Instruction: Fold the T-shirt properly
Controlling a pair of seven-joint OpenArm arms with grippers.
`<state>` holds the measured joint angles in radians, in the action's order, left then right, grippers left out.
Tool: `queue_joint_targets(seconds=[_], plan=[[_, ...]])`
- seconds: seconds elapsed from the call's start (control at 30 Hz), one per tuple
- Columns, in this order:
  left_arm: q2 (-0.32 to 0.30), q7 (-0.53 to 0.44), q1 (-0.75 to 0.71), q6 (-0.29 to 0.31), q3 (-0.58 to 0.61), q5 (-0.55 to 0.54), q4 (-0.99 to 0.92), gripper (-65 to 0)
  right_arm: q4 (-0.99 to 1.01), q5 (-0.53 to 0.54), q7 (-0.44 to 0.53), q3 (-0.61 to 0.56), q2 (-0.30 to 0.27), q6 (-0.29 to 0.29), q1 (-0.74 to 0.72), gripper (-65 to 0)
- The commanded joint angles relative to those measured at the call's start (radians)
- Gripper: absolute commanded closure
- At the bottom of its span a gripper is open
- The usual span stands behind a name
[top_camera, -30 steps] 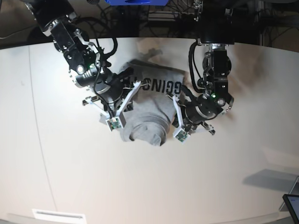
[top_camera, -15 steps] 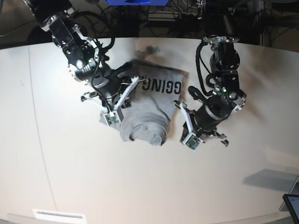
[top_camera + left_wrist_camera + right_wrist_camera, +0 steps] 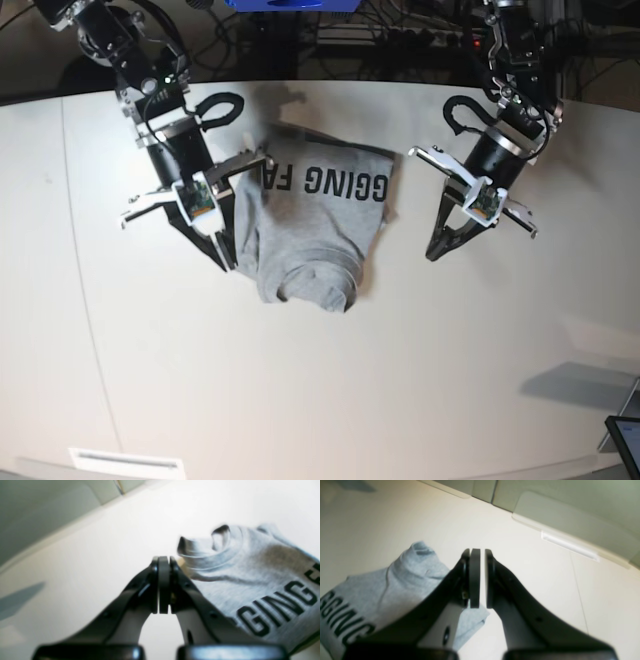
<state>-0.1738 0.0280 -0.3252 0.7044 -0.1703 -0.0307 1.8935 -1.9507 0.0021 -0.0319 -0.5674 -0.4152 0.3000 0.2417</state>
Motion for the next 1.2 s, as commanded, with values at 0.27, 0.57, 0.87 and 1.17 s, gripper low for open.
queue_joint_targets(seconds=[0.27, 0.57, 0.87, 1.17], plan=[[0.0, -0.412, -0.285, -0.165, -0.035, -0.021, 0.016, 0.0, -0.014, -0.129, 0.33, 0.054, -0.003, 0.005, 0.288, -2.9], [0.013, -0.529, -0.506, -0.17, -0.021, -0.021, 0.013, 0.0, -0.014, -0.129, 0.49, 0.189, 0.054, 0.005, 0.578, -2.9], [0.027, -0.532, -0.619, -0.17, 0.065, -0.021, -0.101, 0.0, 0.018, -0.129, 0.487, 0.189, 0.054, 0.005, 0.786, -3.6], [0.02, -0.534, -0.648, -0.17, 0.183, -0.019, -0.268, 0.0, 0.05, -0.127, 0.487, 0.188, 0.046, 0.001, 0.944, -2.9]])
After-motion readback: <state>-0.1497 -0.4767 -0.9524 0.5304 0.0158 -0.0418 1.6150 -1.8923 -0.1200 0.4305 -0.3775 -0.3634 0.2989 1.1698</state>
